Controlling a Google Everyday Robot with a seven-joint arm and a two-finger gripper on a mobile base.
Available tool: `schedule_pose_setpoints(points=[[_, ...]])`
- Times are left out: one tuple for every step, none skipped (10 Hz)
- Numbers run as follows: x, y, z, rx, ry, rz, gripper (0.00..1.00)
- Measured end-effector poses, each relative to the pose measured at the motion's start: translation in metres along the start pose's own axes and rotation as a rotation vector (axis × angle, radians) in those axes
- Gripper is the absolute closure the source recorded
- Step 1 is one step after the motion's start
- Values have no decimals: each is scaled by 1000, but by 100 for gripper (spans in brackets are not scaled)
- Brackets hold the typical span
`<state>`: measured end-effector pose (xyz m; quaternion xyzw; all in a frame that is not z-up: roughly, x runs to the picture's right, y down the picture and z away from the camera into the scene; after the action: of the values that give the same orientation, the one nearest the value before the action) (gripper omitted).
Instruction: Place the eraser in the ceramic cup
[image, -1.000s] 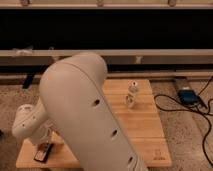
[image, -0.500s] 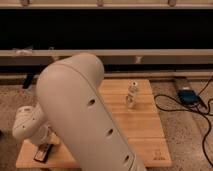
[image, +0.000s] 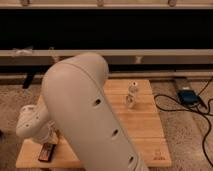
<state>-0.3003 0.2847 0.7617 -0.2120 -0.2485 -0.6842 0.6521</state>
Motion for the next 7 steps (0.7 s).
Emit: schedule_pose_setpoints(points=[[-3,3,-6,10,-3,-1,100],[-7,7,-15,21,-5,-5,100],[-12,13,-25,33,-7,-10,100],[-18,25,-39,49,-4,-12,100],[-21,35,-48,58,-1,-8,100],[-20,50,-63,73,6,-1,100],[-15,61,-73,83,18,4,100]])
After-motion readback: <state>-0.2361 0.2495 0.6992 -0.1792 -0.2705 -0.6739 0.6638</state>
